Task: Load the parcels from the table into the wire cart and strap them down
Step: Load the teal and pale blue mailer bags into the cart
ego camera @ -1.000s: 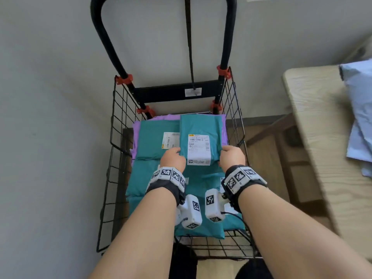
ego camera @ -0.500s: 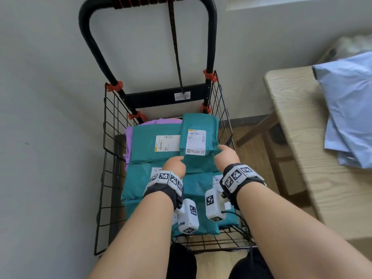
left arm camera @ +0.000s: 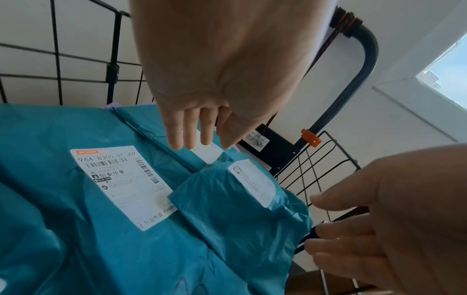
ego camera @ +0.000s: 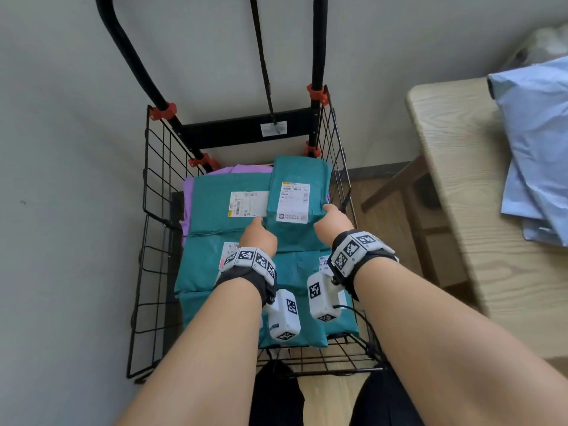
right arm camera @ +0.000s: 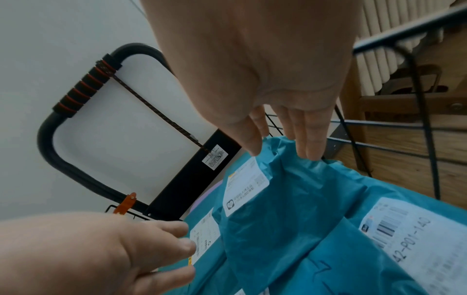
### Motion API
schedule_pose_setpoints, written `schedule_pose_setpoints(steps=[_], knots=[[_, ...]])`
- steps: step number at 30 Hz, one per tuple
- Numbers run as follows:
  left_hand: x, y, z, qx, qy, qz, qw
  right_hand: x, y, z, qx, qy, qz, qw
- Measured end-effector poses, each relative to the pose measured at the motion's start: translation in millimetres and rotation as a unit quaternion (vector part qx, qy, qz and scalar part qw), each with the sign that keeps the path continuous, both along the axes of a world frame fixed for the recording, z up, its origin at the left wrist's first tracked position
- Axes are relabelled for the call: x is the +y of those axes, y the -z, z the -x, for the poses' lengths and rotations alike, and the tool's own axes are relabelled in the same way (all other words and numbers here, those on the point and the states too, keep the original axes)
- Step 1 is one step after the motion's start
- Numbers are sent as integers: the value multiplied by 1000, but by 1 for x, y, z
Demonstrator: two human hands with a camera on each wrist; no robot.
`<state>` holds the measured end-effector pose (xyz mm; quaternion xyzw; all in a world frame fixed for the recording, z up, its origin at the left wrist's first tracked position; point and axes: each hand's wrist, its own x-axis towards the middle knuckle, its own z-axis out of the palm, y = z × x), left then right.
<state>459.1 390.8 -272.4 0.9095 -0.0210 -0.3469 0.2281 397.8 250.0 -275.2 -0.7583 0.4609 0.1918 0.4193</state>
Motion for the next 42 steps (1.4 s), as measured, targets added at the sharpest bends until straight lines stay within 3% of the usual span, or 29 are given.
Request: schedule_pose_setpoints(steps=[8, 13, 17, 20, 24, 27, 32, 36, 42], knots=[[-5, 56, -18, 43, 23, 23, 999, -4, 41, -11, -1, 65, -11, 998], [-2, 59, -18, 9, -34, 66, 997, -7, 44, -6, -8, 64, 25, 998], [5, 56, -4, 83, -37, 99, 991, -6, 39, -10, 82, -3, 57, 995], [8, 51, 6, 120, 60, 54, 989, -1, 32, -7, 151, -42, 53, 986], [8, 35, 6, 96, 159, -41, 982, 0, 18, -3, 148, -59, 57, 986], [5, 10, 2, 54, 155, -67, 984, -3, 2, 0, 94, -74, 65, 991], [-4, -43, 5, -32, 79, -3, 996, -7, -41, 11, -20, -61, 52, 997], [-26, -80, 17, -71, 68, 58, 994, -24, -74, 35, -96, 4, 66, 993], [-79, -117, 51, -106, 95, 108, 984, -81, -110, 93, -100, 103, 110, 983]])
